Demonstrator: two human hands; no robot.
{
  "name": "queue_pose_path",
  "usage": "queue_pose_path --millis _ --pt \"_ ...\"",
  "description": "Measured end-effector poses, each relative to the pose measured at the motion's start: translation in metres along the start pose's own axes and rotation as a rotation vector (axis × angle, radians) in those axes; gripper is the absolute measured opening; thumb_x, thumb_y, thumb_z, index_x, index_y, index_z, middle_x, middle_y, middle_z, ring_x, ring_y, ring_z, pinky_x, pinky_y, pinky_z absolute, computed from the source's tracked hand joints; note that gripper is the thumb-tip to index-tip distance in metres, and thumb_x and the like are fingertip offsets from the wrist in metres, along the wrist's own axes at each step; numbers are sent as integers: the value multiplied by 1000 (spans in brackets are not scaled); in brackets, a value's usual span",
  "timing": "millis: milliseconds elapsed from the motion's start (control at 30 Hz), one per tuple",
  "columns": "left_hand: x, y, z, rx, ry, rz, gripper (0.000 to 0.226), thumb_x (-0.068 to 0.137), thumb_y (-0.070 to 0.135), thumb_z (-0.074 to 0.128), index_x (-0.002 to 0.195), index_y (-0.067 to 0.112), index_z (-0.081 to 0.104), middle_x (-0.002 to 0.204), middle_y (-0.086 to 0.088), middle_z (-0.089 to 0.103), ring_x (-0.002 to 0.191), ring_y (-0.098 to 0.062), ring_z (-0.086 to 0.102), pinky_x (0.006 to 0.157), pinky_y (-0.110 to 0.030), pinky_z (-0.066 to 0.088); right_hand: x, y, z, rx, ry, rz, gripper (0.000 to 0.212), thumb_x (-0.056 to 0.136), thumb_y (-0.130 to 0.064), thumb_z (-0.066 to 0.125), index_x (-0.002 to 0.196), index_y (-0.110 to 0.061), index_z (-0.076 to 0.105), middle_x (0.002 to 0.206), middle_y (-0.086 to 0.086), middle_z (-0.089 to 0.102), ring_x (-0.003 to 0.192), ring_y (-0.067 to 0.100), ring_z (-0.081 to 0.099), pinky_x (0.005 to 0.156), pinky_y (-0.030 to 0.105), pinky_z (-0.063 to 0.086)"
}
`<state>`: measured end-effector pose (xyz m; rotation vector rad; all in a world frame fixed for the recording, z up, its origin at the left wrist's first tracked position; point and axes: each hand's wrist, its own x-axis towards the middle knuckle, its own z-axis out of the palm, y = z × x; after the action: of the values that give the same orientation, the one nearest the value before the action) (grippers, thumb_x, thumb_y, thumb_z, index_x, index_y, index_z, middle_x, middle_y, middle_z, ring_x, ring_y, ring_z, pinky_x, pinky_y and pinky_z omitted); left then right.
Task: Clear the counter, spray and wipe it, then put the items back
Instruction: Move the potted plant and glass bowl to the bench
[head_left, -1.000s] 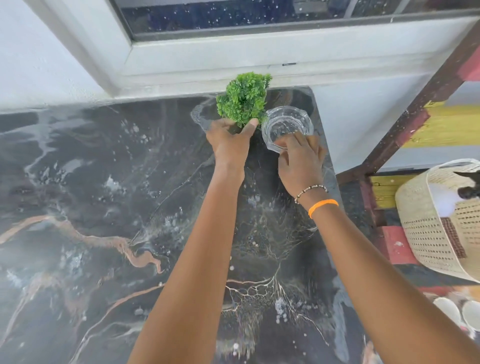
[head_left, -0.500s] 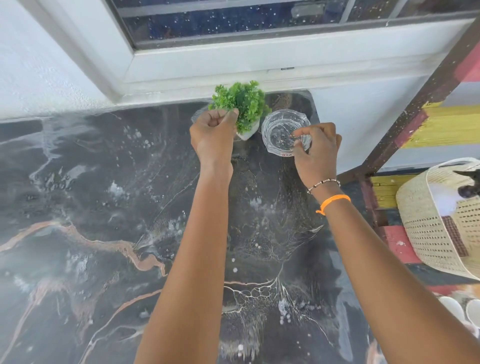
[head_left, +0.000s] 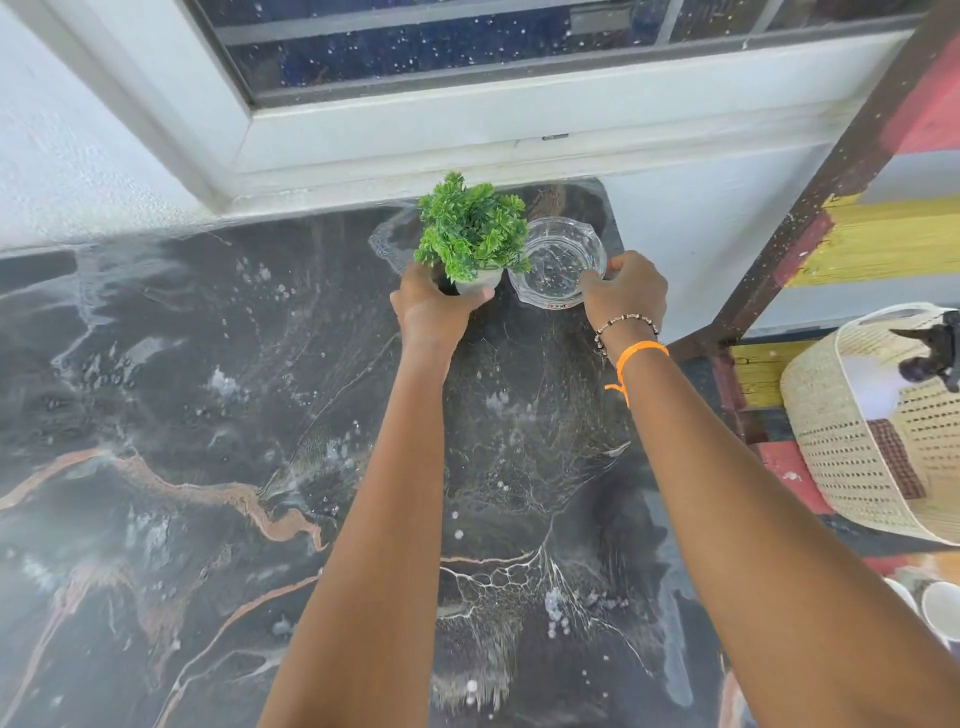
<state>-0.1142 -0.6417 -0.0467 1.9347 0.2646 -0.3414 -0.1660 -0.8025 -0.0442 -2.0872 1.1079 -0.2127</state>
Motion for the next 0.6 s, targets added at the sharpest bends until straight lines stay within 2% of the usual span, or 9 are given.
queue_pose_path --millis 67,133,200,300,433,500,600 --pt "1 1 3 -9 22 75 41 60 27 86 79 33 50 86 14 59 100 -14 55 77 -26 50 3 1 -2 -26 -32 -40 11 79 -20 58 86 -11 59 84 6 56 74 23 44 63 28 33" --pt "-4 1 2 36 17 142 45 60 32 85 83 34 47 79 20 54 79 -2 53 61 -13 41 3 8 -7 -26 -52 -67 10 80 -19 57 76 -13 51 76 4 52 73 24 44 62 28 30" --pt "-11 -1 3 115 9 194 52 59 35 85 93 35 46 79 21 53 72 6 50 55 -7 36 0 19 -14 14 -35 -60 17 80 -19 57 69 -14 45 63 0 46 71 24 43 60 27 28" --pt "-31 -6 9 139 6 233 51 58 36 84 96 30 50 83 19 58 73 11 54 59 -4 44 -9 42 -31 96 15 -44 13 80 -19 57 75 -8 52 63 2 47 70 24 45 60 28 32" --pt "-78 -12 34 101 -74 231 49 57 35 84 97 28 55 89 12 66 78 0 63 67 -14 49 -25 87 -68 160 79 -10 8 78 -18 58 79 -11 54 73 6 56 73 26 51 70 34 42" --pt "-107 -15 54 55 -122 221 48 58 35 83 98 29 57 93 7 69 81 -5 66 71 -18 52 -32 112 -93 182 108 0 10 77 -18 58 74 -13 51 68 6 55 67 25 52 65 33 40" --pt "-154 -19 92 17 -197 201 39 62 33 82 94 35 58 90 7 70 80 -8 67 69 -22 55 -44 154 -136 157 155 -6 19 77 -18 59 64 -14 45 53 1 47 51 15 41 56 27 25"
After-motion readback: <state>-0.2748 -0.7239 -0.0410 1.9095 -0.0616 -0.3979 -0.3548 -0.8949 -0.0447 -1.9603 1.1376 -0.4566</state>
